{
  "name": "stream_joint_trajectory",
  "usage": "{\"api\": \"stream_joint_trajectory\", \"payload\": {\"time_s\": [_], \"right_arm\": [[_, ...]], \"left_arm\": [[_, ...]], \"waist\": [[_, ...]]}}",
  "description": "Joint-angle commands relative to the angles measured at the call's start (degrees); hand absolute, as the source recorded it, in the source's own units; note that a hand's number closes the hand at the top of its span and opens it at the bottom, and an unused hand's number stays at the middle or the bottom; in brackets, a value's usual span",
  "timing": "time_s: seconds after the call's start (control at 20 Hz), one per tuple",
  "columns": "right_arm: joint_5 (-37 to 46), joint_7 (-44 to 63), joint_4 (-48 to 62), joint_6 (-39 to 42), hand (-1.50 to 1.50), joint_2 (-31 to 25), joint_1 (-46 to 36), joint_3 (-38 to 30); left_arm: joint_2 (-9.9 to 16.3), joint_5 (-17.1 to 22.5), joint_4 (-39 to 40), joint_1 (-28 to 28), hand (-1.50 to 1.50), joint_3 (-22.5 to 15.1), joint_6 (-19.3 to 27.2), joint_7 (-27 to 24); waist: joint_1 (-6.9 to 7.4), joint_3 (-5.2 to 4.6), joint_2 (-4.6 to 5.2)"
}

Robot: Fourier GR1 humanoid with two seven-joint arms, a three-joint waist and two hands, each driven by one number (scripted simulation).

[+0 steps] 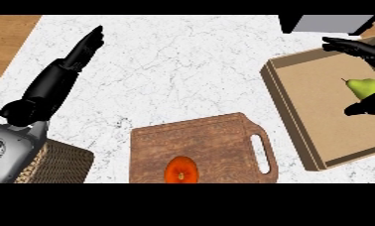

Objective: Pick the pear from the cutting board and place it in the cardboard box

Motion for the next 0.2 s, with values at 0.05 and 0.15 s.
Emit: {"api": "stream_joint_trajectory", "payload": {"time_s": [0.05,0.15], "right_arm": [[-13.0,2.7,8.5,18.9,-1.5,0.3,-3.1,-4.8],[-16.1,6.3,11.9,20.4,-1.5,-0.9,-6.4,-7.0]], "left_arm": [[-2.2,-0.4,1.0,1.4,0.0,-1.6,0.4,-0.1],[-1.8,-0.2,1.3,2.4,0.0,-0.9,0.1,-2.0]], "waist": [[0.49,-0.73,0.66],[1.73,-0.73,0.87]]}}
